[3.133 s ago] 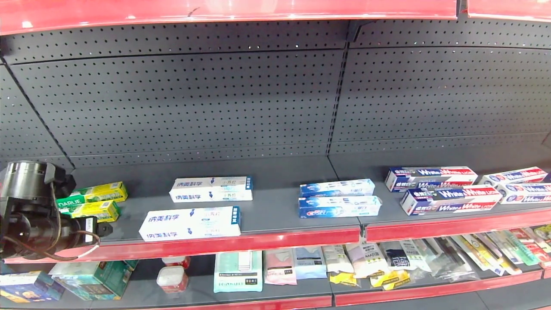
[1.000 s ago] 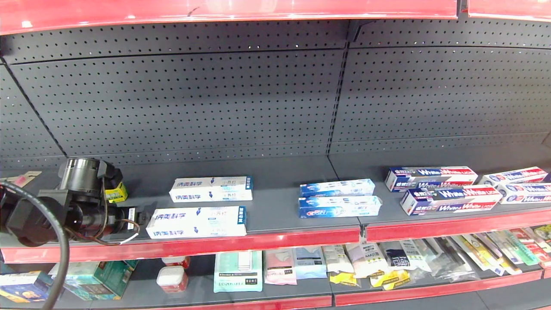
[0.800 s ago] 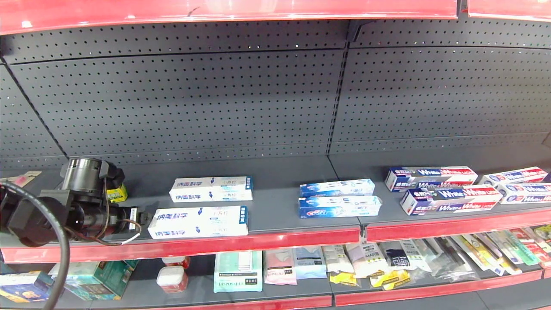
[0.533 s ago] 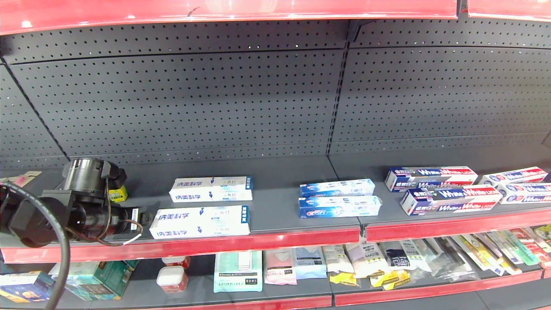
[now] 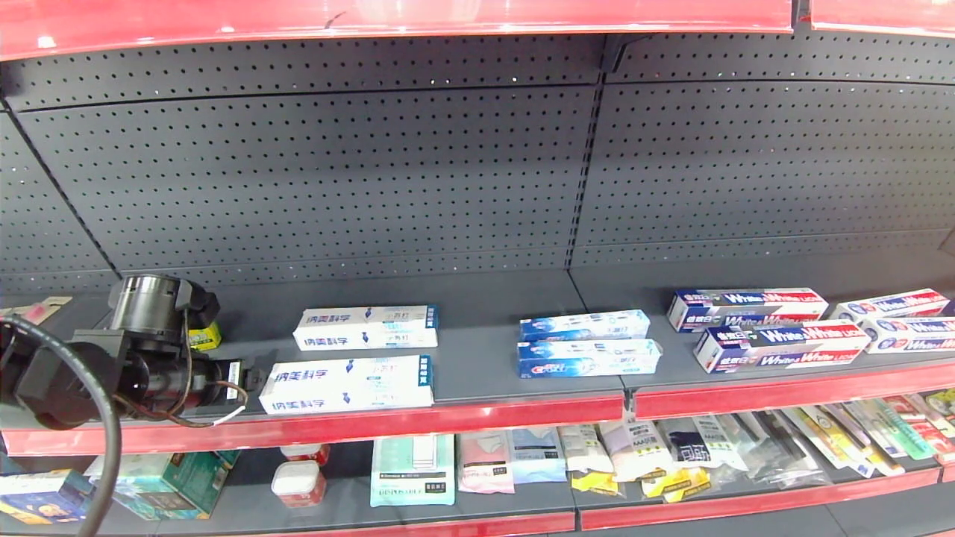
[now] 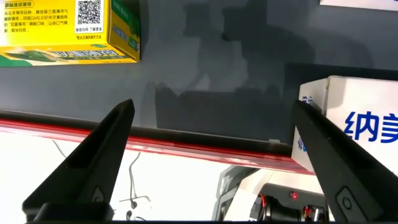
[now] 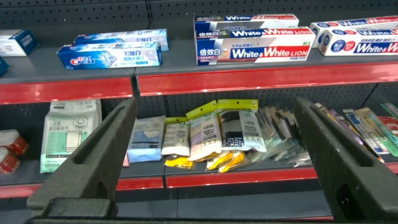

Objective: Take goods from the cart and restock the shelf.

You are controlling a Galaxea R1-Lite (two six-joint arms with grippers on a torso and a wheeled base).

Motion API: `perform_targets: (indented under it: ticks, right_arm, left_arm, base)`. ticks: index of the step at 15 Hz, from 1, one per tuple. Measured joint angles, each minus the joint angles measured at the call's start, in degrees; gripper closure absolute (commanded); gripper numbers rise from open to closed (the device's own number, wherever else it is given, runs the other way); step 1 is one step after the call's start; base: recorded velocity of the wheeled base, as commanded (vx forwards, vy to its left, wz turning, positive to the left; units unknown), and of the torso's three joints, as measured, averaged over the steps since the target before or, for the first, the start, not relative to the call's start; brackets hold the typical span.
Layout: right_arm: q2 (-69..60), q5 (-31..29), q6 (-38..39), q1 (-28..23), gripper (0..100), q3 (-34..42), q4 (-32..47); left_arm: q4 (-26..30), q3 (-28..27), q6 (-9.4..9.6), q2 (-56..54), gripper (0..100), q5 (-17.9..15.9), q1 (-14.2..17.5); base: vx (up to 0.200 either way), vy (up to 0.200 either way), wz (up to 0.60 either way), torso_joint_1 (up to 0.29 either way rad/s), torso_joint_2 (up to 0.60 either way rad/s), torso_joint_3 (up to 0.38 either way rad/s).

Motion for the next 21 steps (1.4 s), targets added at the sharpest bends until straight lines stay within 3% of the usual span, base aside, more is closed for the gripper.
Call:
perform_targets:
  ticks: [21]
  right_arm:
    - [0.0, 0.0, 0.0, 0.0, 0, 0.0, 0.0]
  left_arm:
    - [0.0, 0.9, -0.28, -4.0, 0, 0.4, 0.1]
  base:
    - [0.000, 0.000, 0.00, 0.000, 0.00, 0.000]
